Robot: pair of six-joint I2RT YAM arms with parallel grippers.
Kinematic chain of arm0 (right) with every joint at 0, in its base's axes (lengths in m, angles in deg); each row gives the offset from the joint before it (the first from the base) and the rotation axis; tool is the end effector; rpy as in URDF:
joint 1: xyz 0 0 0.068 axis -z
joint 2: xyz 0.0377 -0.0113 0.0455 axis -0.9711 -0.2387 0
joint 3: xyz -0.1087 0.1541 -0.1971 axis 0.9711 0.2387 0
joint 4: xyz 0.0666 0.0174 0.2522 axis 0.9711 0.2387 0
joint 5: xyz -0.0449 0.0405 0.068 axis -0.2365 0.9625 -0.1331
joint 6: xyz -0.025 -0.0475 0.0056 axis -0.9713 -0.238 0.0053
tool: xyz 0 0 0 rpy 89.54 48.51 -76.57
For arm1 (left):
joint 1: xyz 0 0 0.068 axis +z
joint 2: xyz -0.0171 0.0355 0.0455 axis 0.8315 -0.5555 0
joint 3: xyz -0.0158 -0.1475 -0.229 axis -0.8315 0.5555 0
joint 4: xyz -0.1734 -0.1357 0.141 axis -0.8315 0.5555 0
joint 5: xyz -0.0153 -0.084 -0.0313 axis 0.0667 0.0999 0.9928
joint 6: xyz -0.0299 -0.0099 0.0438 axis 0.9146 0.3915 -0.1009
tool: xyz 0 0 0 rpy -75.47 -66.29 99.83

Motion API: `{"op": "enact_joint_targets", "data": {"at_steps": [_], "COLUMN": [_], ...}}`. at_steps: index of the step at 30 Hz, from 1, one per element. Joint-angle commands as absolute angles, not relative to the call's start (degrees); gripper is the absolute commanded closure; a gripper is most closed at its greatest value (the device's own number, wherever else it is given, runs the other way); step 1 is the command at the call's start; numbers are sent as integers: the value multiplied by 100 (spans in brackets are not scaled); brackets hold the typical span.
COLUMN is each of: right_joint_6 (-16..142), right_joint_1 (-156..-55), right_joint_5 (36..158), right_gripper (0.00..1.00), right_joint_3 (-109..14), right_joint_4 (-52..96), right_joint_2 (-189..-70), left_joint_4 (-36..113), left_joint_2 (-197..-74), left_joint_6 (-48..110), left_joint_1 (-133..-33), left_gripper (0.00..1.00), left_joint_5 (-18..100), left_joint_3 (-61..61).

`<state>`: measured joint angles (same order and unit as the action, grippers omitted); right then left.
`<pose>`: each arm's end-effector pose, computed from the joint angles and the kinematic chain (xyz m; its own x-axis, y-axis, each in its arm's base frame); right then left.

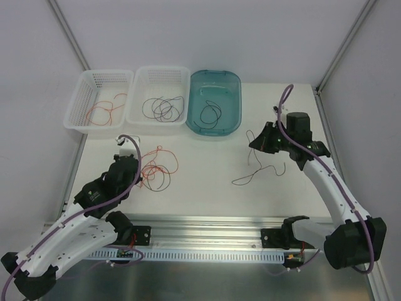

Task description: Untangle the cables

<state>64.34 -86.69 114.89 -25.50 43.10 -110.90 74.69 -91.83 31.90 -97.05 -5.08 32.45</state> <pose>0.2342 0.0589 0.3146 -0.5738 0.0245 -0.8186 -0.4473 0.8280 0.3382 0.1063 -0.0628 0.3010 -0.3433 0.0686 -0.9367 0.0215 0.9976 0.0652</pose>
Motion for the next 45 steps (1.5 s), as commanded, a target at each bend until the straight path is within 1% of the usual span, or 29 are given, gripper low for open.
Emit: {"op": "enact_joint_targets", "data": {"at_steps": [1,3,4,9,14,15,17,18,25,28,31,32,36,37,40,41,42,43,45], "right_joint_6": [6187,6065,5977,5897,6090,6160,6213,6248,6556,6600,6714,6758,6749,6750,6750,6715,6671,6505,6259], "right_joint_1": [-9078,-9218,-9280,-9421,-9509,-9500,-9500,-9509,-9518,-9526,-9518,-9535,-9553,-9562,-9570,-9570,-9562,-9570,-9562], "right_joint_5": [11184,11088,11035,10895,10991,10991,11008,11026,11176,11088,11088,11096,10965,10973,11096,11183,11219,11263,11325], "right_gripper": [99,99,99,99,99,99,99,99,99,99,99,99,99,97,84,73,67,57,50], "right_joint_3": [-3360,-3818,-4386,-5919,-7158,-7682,-8177,-8658,-10050,-10446,-10176,-9705,-8499,-8331,-7934,-7882,-7881,-7916,-7978], "right_joint_4": [4447,4692,4842,4941,3923,3807,3440,3280,1812,1732,1732,1645,1530,1547,1801,1985,2091,2519,2873], "right_joint_2": [-11334,-11624,-11842,-12450,-13135,-13415,-13724,-13865,-15340,-15772,-16089,-16142,-16248,-16309,-16555,-16590,-16652,-16652,-16574], "left_joint_4": [7460,7460,7460,7442,7433,7433,7433,7433,7433,7425,7425,7416,7416,7424,7416,7416,7407,7407,7407], "left_joint_2": [-9354,-9415,-9407,-9407,-9591,-9661,-9706,-9741,-9732,-9776,-9785,-9776,-9715,-9715,-9688,-9680,-9679,-9671,-9697], "left_joint_6": [2973,2947,2947,2947,2929,2929,2929,2929,2921,2912,2912,2903,2903,2903,2912,2903,2903,2894,2894], "left_joint_1": [-9668,-9668,-9668,-9677,-9668,-9668,-9668,-9668,-9668,-9660,-9668,-9660,-9660,-9668,-9668,-9660,-9660,-9660,-9660], "left_gripper": [100,100,100,100,100,100,100,100,100,100,100,100,100,100,100,100,100,100,100], "left_joint_5": [-16,55,72,125,204,222,240,248,240,275,292,284,301,301,319,301,310,319,319], "left_joint_3": [3010,2992,2992,3001,2966,2948,2931,2939,2939,2922,2922,2931,2948,2940,2957,2948,2957,2948,2948]}}
